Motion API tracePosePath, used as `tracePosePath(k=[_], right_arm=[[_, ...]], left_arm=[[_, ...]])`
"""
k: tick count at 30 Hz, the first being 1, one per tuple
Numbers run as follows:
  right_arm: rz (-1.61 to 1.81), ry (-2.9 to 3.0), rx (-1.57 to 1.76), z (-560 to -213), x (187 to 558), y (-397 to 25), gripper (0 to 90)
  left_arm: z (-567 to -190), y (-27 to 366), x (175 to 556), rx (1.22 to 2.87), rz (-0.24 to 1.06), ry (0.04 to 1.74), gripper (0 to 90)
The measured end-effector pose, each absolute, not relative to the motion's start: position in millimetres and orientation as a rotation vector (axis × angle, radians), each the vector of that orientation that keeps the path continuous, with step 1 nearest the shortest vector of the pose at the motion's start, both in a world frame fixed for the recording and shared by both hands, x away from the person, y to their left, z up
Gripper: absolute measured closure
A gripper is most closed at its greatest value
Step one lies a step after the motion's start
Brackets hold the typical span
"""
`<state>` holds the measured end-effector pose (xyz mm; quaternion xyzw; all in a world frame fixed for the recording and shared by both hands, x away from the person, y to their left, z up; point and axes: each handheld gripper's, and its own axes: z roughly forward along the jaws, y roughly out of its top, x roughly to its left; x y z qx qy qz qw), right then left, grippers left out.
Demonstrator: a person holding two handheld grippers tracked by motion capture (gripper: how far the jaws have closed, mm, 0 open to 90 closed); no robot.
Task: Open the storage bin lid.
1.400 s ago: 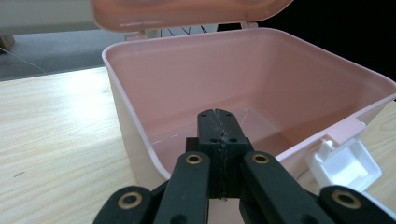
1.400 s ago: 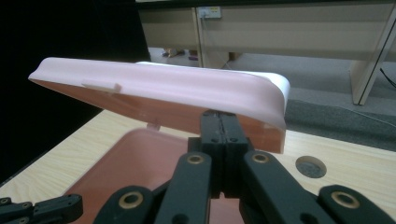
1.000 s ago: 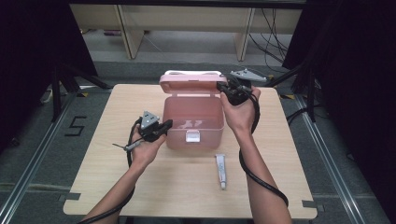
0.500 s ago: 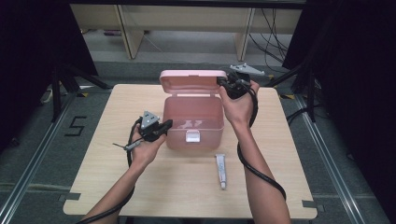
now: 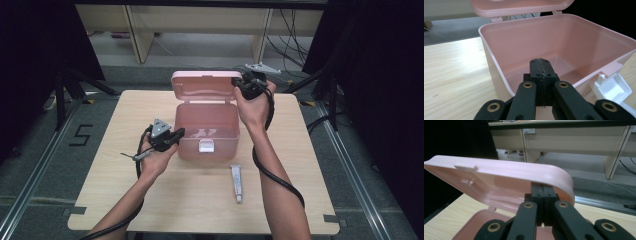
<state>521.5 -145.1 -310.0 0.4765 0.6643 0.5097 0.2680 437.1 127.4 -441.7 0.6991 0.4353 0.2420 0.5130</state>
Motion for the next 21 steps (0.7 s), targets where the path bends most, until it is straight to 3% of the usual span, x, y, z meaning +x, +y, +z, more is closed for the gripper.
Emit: tracePosePath(k=[21], right_arm=[[1.37, 1.764, 1.279, -307.9, 537.7, -143.5, 90.0]], left_arm=[[-442.2, 126.7, 438.1, 1.685, 0.588, 1.043, 90.0]])
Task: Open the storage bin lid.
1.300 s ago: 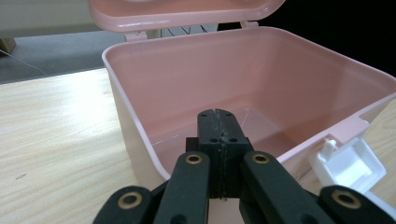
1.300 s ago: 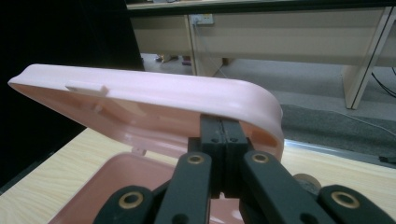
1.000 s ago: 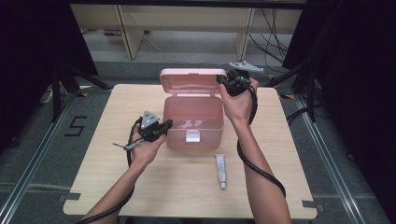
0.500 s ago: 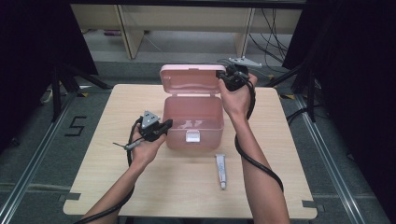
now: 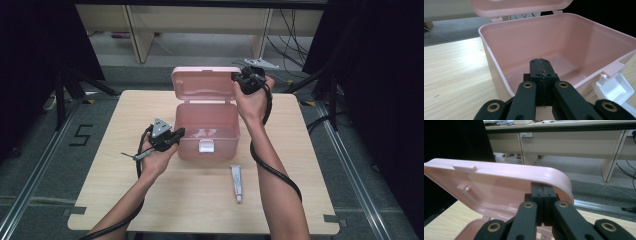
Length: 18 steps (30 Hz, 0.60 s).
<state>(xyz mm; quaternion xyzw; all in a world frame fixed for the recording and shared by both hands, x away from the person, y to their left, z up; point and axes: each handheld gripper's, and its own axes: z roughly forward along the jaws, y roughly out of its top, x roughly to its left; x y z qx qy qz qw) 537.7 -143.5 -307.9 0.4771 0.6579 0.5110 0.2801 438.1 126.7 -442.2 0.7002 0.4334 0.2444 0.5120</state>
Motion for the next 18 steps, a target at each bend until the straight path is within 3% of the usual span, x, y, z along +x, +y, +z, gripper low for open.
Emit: tracePosePath(k=[18], right_arm=[[1.365, 1.736, 1.284, -309.0, 547.5, -141.4, 90.0]], left_arm=[[-442.6, 126.2, 438.8, 1.688, 0.592, 1.04, 90.0]])
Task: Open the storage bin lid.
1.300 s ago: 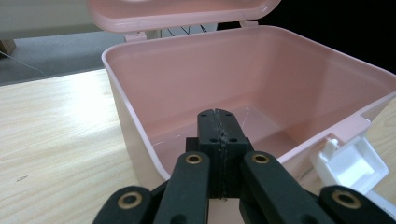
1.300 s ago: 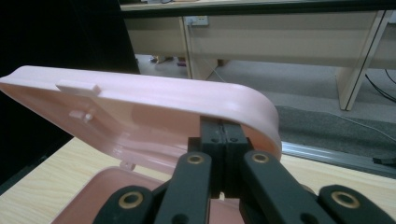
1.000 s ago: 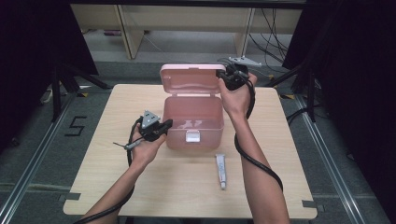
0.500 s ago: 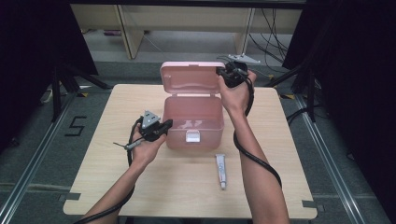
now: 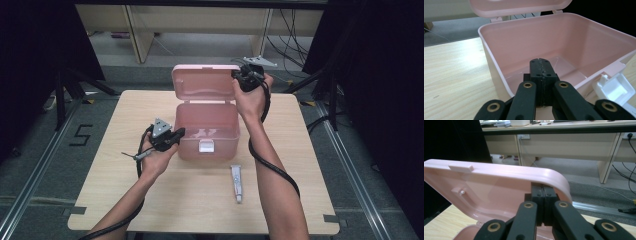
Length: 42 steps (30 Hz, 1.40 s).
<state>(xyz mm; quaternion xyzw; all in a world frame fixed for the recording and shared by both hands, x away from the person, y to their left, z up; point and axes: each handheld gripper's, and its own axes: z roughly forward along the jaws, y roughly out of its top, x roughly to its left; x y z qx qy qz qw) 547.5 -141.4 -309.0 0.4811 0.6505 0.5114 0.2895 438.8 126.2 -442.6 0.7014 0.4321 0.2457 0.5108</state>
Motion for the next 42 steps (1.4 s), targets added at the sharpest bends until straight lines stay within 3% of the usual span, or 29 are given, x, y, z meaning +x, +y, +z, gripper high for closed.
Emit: tracePosePath(k=[42], right_arm=[[1.34, 1.706, 1.318, -318.8, 581.7, -144.3, 90.0]], left_arm=[[-443.5, 125.7, 439.7, 1.685, 0.592, 1.038, 90.0]])
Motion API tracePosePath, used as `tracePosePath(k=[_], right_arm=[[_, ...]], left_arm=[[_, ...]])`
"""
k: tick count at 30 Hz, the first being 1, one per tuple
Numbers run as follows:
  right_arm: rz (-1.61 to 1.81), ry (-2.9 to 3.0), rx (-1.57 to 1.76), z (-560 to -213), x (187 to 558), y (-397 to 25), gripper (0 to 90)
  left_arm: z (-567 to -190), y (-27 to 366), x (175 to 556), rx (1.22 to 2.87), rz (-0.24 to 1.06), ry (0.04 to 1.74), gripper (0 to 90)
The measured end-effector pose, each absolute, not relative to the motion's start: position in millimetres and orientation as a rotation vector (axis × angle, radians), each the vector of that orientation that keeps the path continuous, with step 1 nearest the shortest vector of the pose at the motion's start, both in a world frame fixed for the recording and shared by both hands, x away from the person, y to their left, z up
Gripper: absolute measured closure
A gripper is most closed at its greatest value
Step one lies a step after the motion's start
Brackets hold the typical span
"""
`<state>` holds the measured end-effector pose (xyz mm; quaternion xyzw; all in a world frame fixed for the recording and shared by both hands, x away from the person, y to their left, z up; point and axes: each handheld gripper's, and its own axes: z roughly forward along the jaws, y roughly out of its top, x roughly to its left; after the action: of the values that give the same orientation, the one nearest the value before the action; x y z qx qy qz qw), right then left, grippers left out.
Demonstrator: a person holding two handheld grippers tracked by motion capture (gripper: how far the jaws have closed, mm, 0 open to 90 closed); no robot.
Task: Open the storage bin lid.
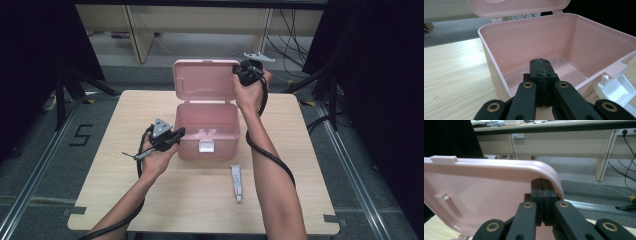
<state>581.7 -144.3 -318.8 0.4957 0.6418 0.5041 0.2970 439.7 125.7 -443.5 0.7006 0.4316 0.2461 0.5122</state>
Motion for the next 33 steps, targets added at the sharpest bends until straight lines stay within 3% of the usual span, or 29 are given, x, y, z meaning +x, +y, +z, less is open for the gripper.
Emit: tracePosePath(k=[33], right_arm=[[1.287, 1.718, 1.333, -327.6, 604.2, -143.0, 90.0]], left_arm=[[-443.7, 125.0, 440.9, 1.69, 0.593, 1.038, 90.0]])
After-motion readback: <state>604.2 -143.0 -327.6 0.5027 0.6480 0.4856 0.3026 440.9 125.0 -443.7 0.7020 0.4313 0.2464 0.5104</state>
